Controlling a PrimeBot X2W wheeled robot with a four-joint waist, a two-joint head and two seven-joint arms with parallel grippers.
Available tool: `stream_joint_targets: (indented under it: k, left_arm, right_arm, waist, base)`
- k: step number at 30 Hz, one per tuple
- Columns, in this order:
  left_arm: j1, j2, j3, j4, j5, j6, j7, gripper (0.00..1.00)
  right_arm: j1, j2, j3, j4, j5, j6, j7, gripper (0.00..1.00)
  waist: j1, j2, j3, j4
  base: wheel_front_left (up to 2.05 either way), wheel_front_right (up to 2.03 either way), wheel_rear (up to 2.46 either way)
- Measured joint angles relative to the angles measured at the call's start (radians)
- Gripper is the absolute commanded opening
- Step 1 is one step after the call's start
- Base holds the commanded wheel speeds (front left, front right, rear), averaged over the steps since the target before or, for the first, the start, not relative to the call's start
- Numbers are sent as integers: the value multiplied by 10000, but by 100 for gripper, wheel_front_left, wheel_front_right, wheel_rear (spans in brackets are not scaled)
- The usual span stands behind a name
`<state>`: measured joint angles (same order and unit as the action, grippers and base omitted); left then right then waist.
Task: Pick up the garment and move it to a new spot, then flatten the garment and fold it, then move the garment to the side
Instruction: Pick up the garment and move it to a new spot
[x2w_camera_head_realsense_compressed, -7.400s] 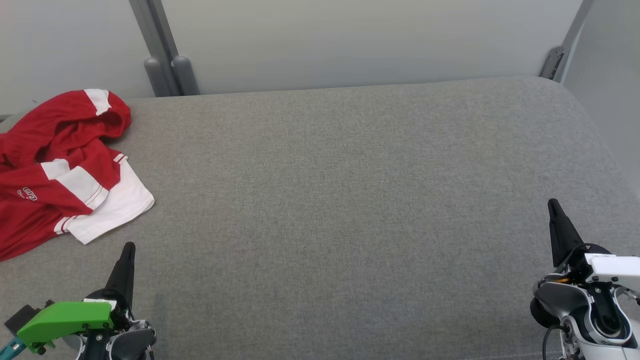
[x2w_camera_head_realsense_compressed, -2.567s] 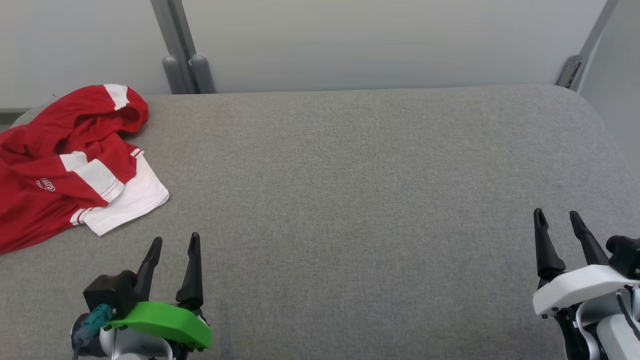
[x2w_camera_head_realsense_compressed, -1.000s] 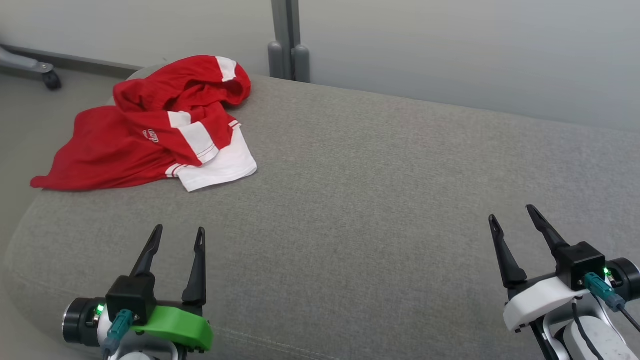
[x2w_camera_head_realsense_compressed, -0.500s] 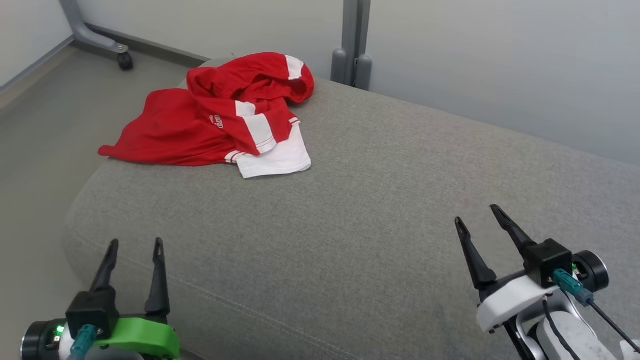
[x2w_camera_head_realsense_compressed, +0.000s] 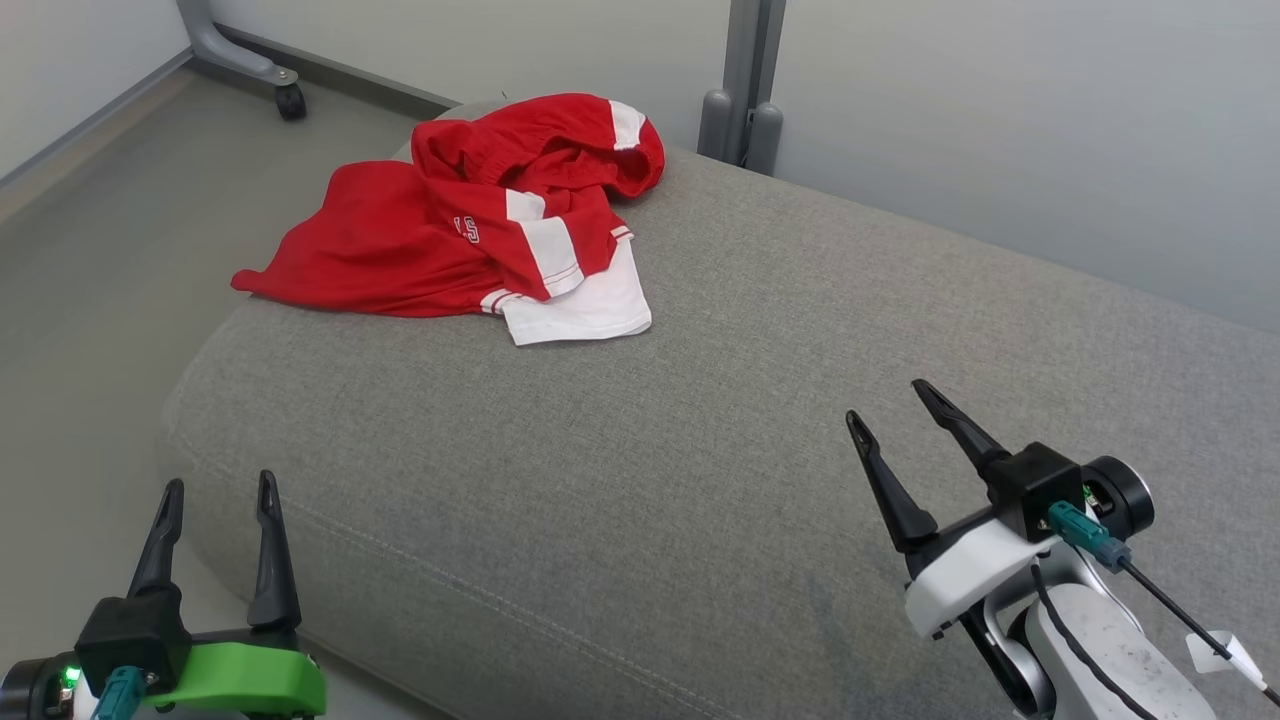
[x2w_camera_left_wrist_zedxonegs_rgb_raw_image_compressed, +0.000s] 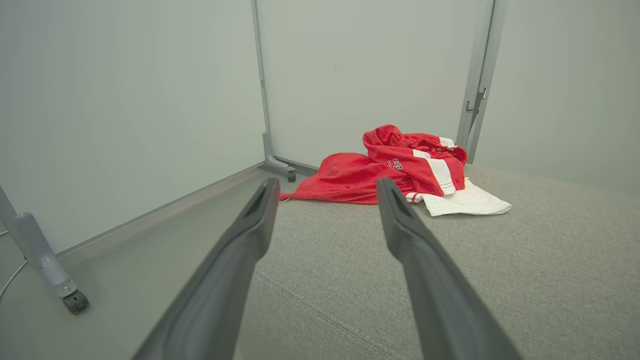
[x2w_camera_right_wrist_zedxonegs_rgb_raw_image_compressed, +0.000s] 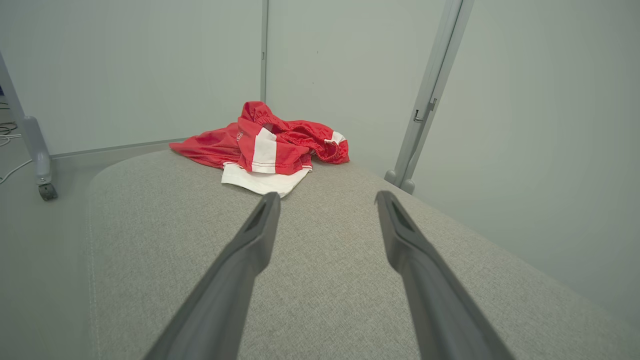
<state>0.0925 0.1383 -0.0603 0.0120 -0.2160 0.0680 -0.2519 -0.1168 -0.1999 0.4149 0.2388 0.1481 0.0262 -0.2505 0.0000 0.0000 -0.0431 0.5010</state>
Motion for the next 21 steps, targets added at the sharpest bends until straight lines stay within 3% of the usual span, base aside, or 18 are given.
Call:
stream_joint_targets:
  k: [9,11,21]
  left_arm:
    - [139,-38,136,-161,-12,-25,0,100]
    - [139,-159,146,-155,-221,-82,0,0]
    - [-411,-426,750,-362,-1889,-606,0,0]
  right_arm:
    - [-96,75,-86,265,0,2,0,100]
    - [-96,73,-144,303,0,-6,0,100]
    - [-51,-12,-437,182,2,-192,0,100]
  waist:
    - [0,0,19,-2]
    - [0,0,26,-5]
    - [0,0,340,44]
  base:
    - [0,0,0]
    - [0,0,0]
    - [0,0,0]
